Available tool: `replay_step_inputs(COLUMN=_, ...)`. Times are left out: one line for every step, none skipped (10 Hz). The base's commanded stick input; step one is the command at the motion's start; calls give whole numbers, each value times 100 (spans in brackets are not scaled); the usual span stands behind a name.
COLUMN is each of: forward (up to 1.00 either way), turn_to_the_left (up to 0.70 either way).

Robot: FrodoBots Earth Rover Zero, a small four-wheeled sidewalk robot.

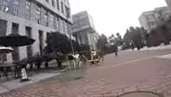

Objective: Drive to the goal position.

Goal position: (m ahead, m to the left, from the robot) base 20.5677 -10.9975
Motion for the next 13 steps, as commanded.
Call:
replay_step_inputs(forward=45, turn_to_the_left=0)
replay_step_inputs(forward=45, turn_to_the_left=0)
replay_step_inputs(forward=45, turn_to_the_left=0)
replay_step_inputs(forward=45, turn_to_the_left=0)
replay_step_inputs(forward=45, turn_to_the_left=0)
replay_step_inputs(forward=45, turn_to_the_left=0)
replay_step_inputs(forward=45, turn_to_the_left=0)
replay_step_inputs(forward=45, turn_to_the_left=0)
replay_step_inputs(forward=45, turn_to_the_left=0)
replay_step_inputs(forward=45, turn_to_the_left=0)
replay_step_inputs(forward=45, turn_to_the_left=0)
replay_step_inputs(forward=45, turn_to_the_left=0)
replay_step_inputs(forward=45, turn_to_the_left=0)
